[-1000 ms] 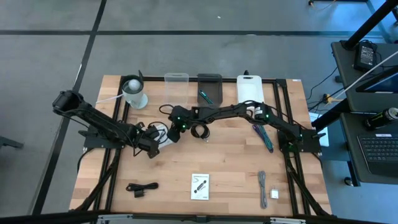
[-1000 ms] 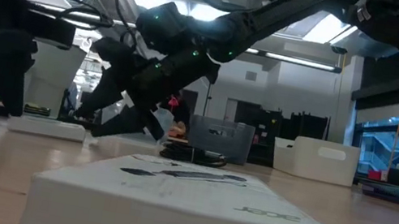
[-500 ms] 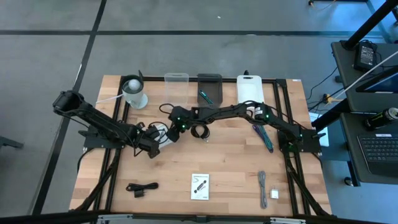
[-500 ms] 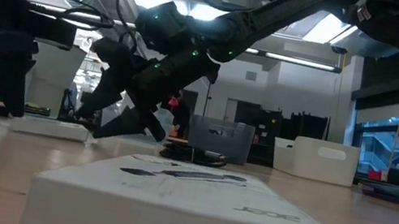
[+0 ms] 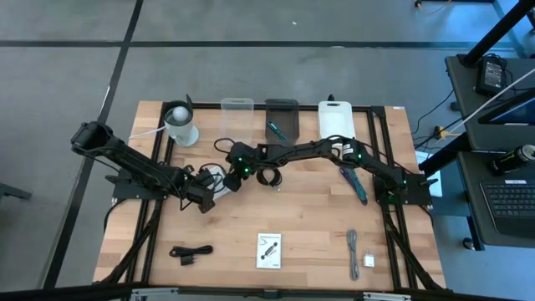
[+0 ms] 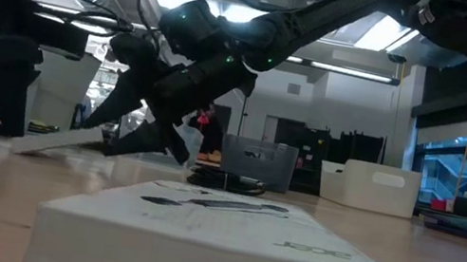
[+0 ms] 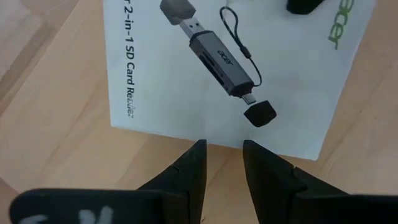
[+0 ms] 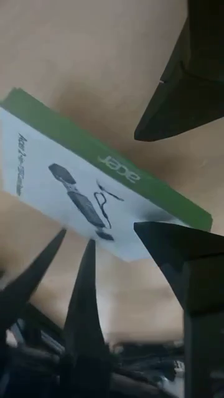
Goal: Pick and place items into bin
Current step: Put the top card reader box into the transparent bin
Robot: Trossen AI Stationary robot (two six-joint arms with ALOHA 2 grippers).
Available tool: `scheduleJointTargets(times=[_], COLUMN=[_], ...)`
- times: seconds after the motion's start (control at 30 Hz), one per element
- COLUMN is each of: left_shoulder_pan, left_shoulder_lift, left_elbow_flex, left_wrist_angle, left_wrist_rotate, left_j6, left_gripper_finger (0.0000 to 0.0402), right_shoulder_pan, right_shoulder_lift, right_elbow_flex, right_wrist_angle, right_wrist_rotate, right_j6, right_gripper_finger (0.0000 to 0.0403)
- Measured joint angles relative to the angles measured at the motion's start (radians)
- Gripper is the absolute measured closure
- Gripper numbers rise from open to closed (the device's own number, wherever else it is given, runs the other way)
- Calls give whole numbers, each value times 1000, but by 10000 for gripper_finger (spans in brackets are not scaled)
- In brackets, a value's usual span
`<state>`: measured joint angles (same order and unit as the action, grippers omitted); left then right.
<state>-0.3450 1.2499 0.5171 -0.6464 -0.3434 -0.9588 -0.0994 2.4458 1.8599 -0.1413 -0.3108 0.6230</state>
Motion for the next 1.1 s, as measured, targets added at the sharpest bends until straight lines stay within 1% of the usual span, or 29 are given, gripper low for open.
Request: scheduleJointTargets(times=[0.1, 0.27, 0.4, 0.57, 0.7, 0.9, 1.0, 1.1], left_shoulder_pan=[0, 0, 0, 0, 0, -1, -1, -1], left_shoulder_lift=[0, 0, 1, 2, 1, -3, -15, -41], left_elbow_flex=[0, -1, -1, -2, -2, 0, 0, 0], left_wrist_angle=[1, 0, 1, 23, 23, 23, 22, 15], left_wrist_rotate=[-1, -1, -15, -29, -53, -57, -56, -55], left_j6=[0, 0, -3, -7, -27, -27, -26, -26], left_gripper_finger=[300, 300, 300, 300, 300, 300, 300, 299], right_shoulder_pan=[2, 9, 16, 16, 15, 13, 3, -12], right_shoulder_lift=[0, 0, 0, 0, 0, -2, -3, -3], right_elbow_flex=[0, 0, 0, 0, 0, 0, 0, 0], right_wrist_angle=[0, 47, 65, 74, 73, 74, 75, 74], right_wrist_rotate=[2, 0, 0, 2, 2, 4, -12, -56], right_j6=[-1, 7, 26, 26, 26, 33, 35, 38], right_gripper_finger=[176, 177, 193, 232, 275, 336, 350, 352])
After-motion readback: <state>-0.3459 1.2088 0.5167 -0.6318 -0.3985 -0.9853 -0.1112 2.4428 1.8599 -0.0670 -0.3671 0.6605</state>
